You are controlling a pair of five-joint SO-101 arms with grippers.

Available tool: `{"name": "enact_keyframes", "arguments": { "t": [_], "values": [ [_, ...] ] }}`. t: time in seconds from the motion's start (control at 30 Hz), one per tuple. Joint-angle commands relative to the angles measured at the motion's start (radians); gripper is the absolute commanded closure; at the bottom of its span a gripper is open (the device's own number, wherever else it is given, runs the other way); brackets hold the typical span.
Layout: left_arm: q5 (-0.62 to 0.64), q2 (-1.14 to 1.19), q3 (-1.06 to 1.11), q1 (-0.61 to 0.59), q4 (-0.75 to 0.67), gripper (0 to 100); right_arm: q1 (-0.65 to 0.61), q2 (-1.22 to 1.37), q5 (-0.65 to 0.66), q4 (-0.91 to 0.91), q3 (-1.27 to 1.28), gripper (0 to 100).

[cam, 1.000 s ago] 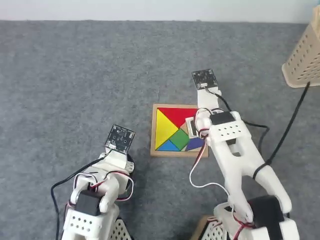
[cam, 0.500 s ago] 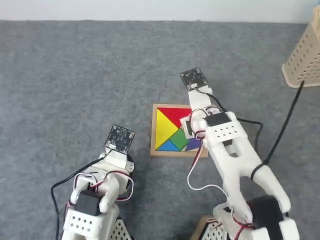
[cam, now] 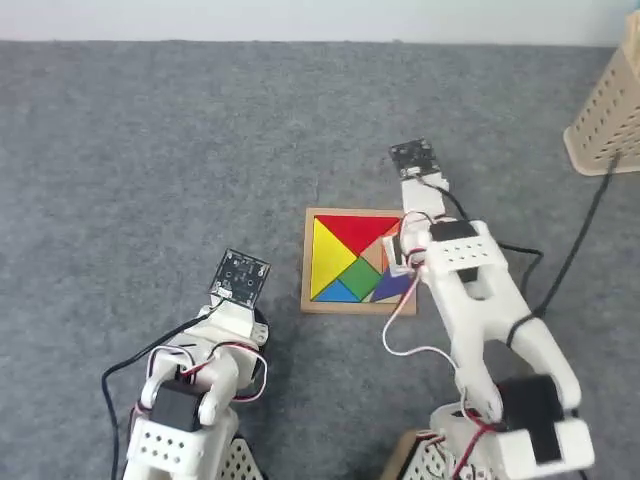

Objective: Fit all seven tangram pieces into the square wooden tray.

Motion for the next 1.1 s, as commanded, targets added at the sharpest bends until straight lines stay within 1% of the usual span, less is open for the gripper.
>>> {"name": "enact_keyframes", "arguments": {
  "t": [0.0,0.2,0.27,0.37,0.43,0.53,0.63,0.73,0.9,1.07],
  "values": [
    [0.006,-0.02,-0.019,0.005,0.006,99,-0.013,0.051,0.017,0.041,-0.086,99.2],
    [0.006,-0.02,-0.019,0.005,0.006,99,-0.013,0.097,0.015,0.061,-0.112,99.2],
    [0.006,-0.02,-0.019,0.005,0.006,99,-0.013,0.097,0.014,0.094,-0.12,99.2],
    [0.006,-0.02,-0.019,0.005,0.006,99,-0.013,0.088,0.008,0.134,-0.115,99.2],
    [0.006,-0.02,-0.019,0.005,0.006,99,-0.016,0.071,-0.021,0.139,-0.106,99.2],
    [0.006,-0.02,-0.019,0.005,0.006,99,-0.03,0.035,-0.029,0.148,-0.089,99.2],
    [0.006,-0.02,-0.019,0.005,0.006,99,-0.042,0.012,-0.035,0.142,-0.077,99.2],
    [0.006,-0.02,-0.019,0.005,0.006,99,-0.036,0.013,-0.1,0.134,-0.078,99.2],
    [0.006,-0.02,-0.019,0.005,0.006,99,-0.036,0.013,-0.138,0.116,-0.075,99.2],
    [0.006,-0.02,-0.019,0.005,0.006,99,-0.035,0.013,-0.146,0.114,-0.075,99.2]
  ]
}}
